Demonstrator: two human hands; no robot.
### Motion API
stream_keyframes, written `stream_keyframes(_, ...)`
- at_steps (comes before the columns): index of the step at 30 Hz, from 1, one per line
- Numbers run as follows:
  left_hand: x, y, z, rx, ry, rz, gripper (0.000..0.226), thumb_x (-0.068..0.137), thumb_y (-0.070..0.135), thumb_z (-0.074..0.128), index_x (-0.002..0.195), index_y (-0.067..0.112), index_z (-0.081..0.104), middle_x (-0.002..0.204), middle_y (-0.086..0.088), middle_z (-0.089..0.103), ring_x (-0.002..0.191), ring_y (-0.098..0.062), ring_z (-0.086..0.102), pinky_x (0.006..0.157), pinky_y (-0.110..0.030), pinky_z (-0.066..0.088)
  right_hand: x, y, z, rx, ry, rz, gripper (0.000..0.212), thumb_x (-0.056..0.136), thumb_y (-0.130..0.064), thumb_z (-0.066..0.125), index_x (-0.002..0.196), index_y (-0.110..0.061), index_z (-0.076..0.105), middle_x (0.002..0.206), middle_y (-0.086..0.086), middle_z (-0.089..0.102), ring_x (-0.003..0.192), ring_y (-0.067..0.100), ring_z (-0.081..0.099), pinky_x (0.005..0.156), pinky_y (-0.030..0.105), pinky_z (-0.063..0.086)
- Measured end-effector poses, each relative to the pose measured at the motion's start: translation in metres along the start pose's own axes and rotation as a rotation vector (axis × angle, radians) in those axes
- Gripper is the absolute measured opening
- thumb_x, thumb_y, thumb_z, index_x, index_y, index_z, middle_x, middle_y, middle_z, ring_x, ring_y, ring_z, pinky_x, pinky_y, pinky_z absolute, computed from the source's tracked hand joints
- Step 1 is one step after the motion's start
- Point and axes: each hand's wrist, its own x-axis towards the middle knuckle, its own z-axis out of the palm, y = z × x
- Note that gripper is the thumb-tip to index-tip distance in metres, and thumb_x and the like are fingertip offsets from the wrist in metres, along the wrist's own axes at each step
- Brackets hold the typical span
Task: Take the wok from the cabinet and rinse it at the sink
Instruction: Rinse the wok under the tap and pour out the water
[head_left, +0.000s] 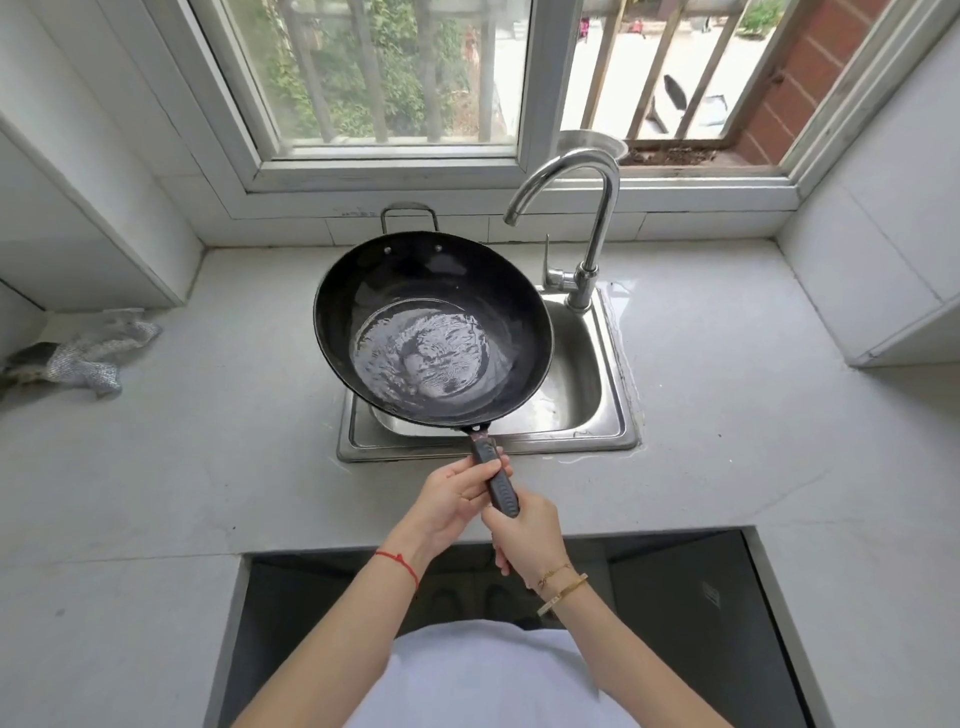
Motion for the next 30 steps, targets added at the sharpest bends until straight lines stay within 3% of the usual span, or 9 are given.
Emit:
stream_keyframes(8, -0.009, 0.012, -0.002, -0.125, -0.132, -0.016, 0.031, 0.096, 0.004, 0.049, 0.124, -0.002, 0.059, 0.114, -0.011, 0.069, 0.102, -0.020, 0.068, 0.091, -0.028, 0.056, 0.005, -0.004, -0.007, 0.165, -0.158, 0.025, 0.015, 0.089, -0.004, 0.056, 0.074, -0.005, 0.053, 0.051, 0.008, 0.053, 0.032, 0.014, 0.047, 0.033, 0.020, 0.040)
stream_keyframes(13, -0.008, 0.010, -0.003, -0.001, -0.006, 0.055, 0.018, 0.095, 0.001, 0.053, 0.109, -0.003, 0.063, 0.099, -0.012, 0.070, 0.089, -0.018, 0.072, 0.079, -0.026, 0.059, 0.009, -0.001, -0.002, 0.256, -0.204, 0.062, 0.017, 0.089, -0.004, 0.057, 0.073, -0.003, 0.053, 0.050, 0.007, 0.051, 0.032, 0.015, 0.044, 0.034, 0.022, 0.039)
stream_keyframes(20, -0.005, 0.019, -0.003, 0.253, 0.148, 0.132, 0.012, 0.086, 0.009, 0.071, 0.093, 0.000, 0.072, 0.089, -0.013, 0.076, 0.092, -0.022, 0.073, 0.085, -0.032, 0.059, 0.016, -0.005, 0.008, 0.351, -0.217, 0.111, 0.022, 0.092, -0.009, 0.057, 0.071, -0.005, 0.052, 0.048, 0.004, 0.050, 0.034, 0.015, 0.043, 0.037, 0.024, 0.039)
stream_keyframes(27, -0.001, 0.023, -0.004, 0.328, 0.246, 0.169, 0.017, 0.086, 0.007, 0.071, 0.096, -0.007, 0.071, 0.090, -0.019, 0.074, 0.087, -0.024, 0.074, 0.075, -0.027, 0.060, 0.024, -0.004, 0.019, 0.141, -0.098, 0.041, 0.017, 0.090, -0.015, 0.061, 0.079, -0.003, 0.056, 0.054, 0.009, 0.053, 0.034, 0.016, 0.050, 0.040, 0.030, 0.049)
stream_keyframes(30, 0.000, 0.021, -0.007, 0.332, 0.269, 0.165, 0.016, 0.085, 0.004, 0.071, 0.095, -0.008, 0.070, 0.087, -0.018, 0.075, 0.085, -0.026, 0.073, 0.078, -0.030, 0.060, 0.028, -0.001, 0.026, -0.093, 0.009, -0.031, 0.017, 0.089, -0.021, 0.062, 0.089, -0.005, 0.064, 0.066, 0.008, 0.062, 0.050, 0.020, 0.063, 0.055, 0.037, 0.060)
